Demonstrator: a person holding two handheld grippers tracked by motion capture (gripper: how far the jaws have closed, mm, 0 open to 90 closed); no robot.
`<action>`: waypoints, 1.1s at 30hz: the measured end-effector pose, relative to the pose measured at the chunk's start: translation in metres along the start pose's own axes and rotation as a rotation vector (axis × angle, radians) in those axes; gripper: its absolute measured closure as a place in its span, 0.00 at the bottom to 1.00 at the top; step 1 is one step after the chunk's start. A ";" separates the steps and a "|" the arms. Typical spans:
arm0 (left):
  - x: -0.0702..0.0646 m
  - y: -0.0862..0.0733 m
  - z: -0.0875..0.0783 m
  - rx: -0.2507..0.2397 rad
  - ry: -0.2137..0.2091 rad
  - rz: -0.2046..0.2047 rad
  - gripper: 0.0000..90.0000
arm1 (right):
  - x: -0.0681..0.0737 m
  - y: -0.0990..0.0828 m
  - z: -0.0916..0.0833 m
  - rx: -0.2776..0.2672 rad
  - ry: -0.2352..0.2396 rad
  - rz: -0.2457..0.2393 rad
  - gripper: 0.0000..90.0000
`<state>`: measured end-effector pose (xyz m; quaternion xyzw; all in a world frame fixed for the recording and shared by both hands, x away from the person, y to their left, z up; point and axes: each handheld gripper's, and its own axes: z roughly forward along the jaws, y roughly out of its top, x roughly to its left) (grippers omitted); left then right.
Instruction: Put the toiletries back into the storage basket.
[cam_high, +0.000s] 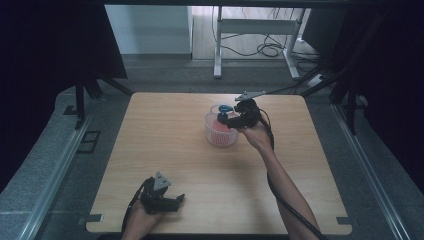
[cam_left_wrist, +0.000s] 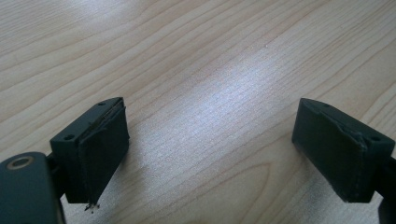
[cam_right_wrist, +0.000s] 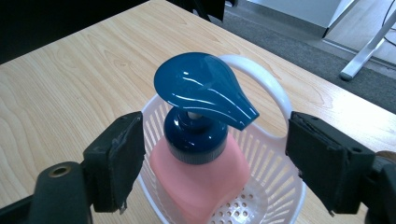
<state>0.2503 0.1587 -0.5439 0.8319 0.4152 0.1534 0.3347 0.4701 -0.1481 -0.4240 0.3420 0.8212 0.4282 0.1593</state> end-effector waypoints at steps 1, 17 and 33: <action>0.000 0.000 0.000 0.000 0.000 0.000 0.12 | 0.000 0.000 -0.001 -0.002 0.000 0.002 0.21; 0.000 0.000 0.000 -0.001 -0.001 -0.002 0.12 | 0.001 -0.003 -0.014 0.000 0.007 0.012 0.16; 0.000 0.000 0.000 -0.002 -0.001 -0.002 0.12 | 0.006 -0.007 -0.031 0.000 -0.011 -0.001 0.09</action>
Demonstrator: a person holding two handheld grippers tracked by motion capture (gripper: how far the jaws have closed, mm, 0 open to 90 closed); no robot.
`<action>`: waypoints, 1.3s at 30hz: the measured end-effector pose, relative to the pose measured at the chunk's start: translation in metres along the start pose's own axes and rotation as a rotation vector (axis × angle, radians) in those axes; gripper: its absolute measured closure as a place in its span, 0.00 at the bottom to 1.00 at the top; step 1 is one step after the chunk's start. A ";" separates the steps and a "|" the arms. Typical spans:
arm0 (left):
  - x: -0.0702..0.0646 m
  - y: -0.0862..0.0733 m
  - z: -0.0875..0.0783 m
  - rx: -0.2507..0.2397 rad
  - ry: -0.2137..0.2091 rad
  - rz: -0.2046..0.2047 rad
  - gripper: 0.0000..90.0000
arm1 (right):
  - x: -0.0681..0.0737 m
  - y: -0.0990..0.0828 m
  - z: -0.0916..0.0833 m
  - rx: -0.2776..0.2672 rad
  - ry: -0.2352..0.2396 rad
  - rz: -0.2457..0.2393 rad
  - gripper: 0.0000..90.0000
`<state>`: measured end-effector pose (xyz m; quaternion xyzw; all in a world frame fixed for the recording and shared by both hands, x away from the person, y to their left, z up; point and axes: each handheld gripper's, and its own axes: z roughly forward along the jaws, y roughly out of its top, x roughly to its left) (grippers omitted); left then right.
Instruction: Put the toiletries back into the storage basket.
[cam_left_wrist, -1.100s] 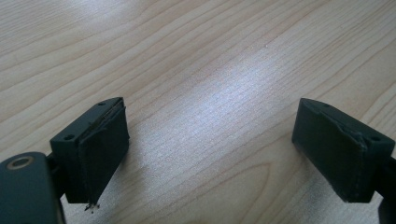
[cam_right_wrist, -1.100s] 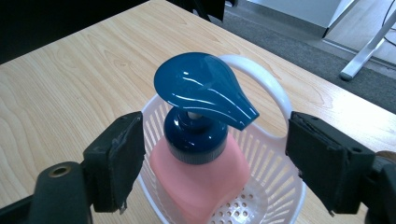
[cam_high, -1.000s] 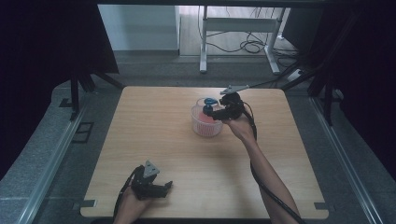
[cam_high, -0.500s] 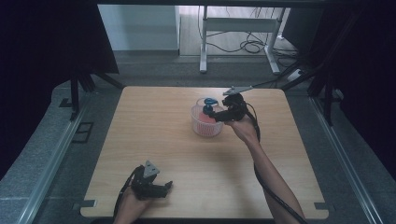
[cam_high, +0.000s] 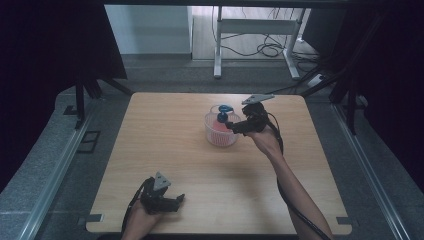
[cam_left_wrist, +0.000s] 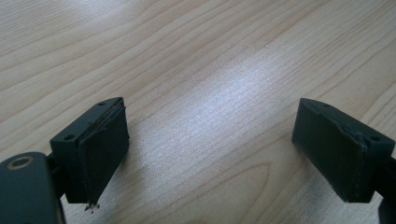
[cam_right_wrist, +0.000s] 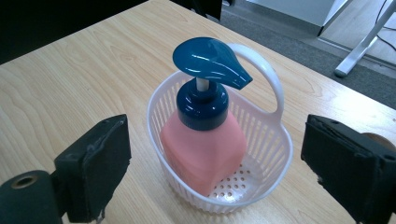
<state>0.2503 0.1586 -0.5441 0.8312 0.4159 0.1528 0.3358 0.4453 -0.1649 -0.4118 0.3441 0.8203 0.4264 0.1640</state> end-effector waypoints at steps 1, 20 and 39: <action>0.000 0.000 0.000 0.000 0.000 0.000 0.12 | 0.000 0.000 0.000 0.000 0.000 0.000 0.09; 0.000 0.000 0.000 0.000 0.000 -0.001 0.12 | 0.011 -0.010 -0.020 0.000 -0.018 -0.038 0.06; 0.000 0.000 0.000 0.000 0.002 -0.003 0.12 | 0.018 -0.030 -0.036 0.006 -0.005 -0.050 0.04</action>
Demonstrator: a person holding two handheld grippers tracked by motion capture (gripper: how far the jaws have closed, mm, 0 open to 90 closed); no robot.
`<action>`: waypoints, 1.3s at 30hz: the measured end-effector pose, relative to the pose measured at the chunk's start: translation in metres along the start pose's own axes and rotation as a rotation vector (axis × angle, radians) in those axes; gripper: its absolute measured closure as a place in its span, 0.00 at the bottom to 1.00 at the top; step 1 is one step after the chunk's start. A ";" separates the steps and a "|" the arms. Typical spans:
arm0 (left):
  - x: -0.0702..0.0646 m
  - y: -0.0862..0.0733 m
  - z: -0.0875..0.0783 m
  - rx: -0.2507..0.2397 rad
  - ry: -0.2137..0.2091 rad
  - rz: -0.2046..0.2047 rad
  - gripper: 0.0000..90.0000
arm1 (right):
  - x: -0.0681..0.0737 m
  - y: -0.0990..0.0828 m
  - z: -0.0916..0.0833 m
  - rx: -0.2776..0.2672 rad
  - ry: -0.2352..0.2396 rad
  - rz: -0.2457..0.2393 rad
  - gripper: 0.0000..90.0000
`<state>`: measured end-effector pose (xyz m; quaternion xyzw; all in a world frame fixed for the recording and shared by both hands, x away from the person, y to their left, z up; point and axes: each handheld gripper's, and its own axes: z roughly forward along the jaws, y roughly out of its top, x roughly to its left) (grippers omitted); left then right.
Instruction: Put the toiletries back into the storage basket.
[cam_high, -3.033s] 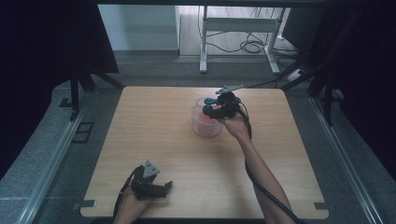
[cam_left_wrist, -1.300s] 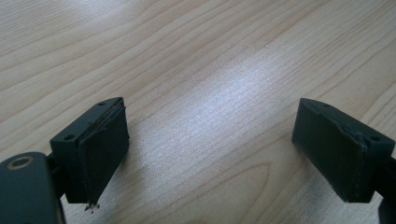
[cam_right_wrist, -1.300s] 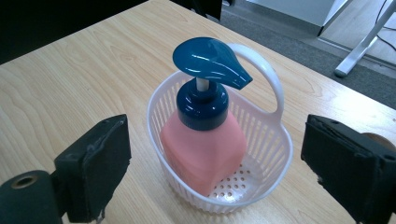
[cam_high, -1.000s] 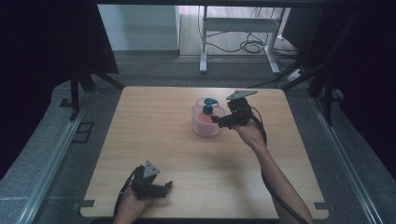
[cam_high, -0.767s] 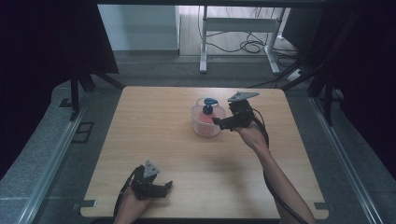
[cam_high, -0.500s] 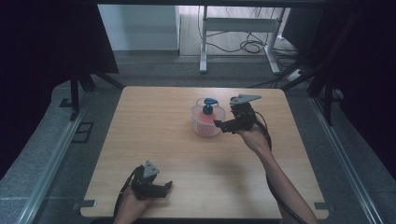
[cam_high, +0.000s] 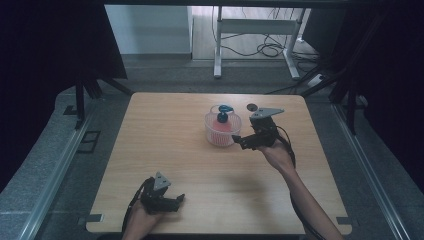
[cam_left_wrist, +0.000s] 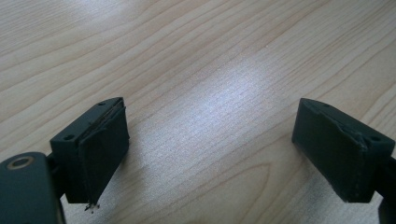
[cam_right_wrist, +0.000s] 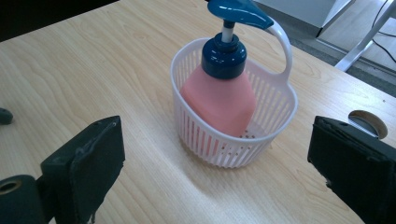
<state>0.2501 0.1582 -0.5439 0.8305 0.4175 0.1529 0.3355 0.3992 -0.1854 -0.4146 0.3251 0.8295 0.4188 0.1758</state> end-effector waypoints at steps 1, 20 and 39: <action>0.000 0.000 0.000 -0.001 -0.001 -0.001 0.12 | 0.000 -0.001 -0.001 0.000 0.001 -0.002 0.04; 0.000 0.000 0.000 -0.002 -0.005 0.004 0.12 | 0.011 -0.017 -0.016 0.012 0.010 -0.029 0.04; 0.000 0.000 0.000 -0.003 -0.005 0.004 0.12 | 0.029 -0.035 -0.045 0.004 0.029 -0.059 0.04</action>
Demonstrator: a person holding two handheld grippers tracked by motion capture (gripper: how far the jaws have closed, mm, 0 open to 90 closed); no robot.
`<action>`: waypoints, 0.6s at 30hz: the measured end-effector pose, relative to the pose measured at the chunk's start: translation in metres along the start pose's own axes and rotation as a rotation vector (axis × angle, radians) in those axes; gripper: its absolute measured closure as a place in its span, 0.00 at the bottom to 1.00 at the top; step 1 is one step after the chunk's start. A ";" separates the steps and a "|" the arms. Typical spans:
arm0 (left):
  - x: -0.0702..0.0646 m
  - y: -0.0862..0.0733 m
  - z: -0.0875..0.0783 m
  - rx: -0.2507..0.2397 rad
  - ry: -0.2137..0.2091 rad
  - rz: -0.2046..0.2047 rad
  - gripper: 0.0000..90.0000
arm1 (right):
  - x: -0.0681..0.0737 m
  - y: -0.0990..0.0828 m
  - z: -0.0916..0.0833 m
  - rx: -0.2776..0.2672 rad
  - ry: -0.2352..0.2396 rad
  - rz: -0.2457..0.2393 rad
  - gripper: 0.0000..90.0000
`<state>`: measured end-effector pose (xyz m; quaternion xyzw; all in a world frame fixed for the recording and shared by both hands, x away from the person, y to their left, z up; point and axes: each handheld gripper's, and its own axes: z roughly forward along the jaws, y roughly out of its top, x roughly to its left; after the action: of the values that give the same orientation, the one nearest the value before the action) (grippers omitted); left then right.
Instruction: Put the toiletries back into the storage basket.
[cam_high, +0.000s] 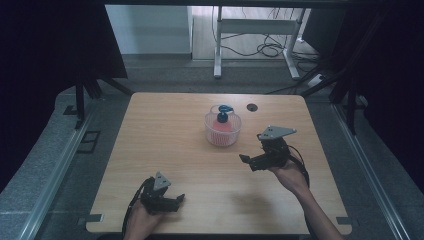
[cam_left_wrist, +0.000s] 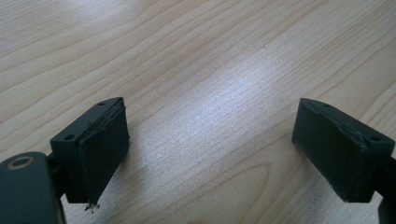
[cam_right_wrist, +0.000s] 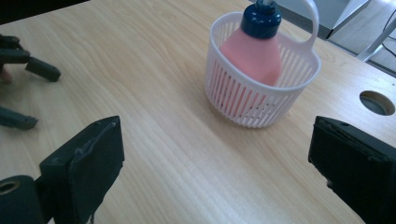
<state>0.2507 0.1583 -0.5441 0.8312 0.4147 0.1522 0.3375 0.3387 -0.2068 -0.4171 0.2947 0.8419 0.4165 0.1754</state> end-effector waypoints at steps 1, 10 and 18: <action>0.000 0.000 0.000 0.000 0.000 0.001 0.12 | 0.001 -0.001 -0.002 0.002 0.001 0.001 0.04; 0.000 0.000 0.000 0.001 -0.002 0.004 0.12 | 0.008 -0.017 -0.011 0.012 0.006 0.004 0.04; 0.000 0.000 0.000 -0.001 -0.001 0.001 0.12 | 0.008 -0.042 -0.014 0.019 -0.011 0.012 0.04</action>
<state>0.2510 0.1583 -0.5442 0.8314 0.4140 0.1522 0.3380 0.3102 -0.2304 -0.4434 0.3037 0.8431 0.4080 0.1746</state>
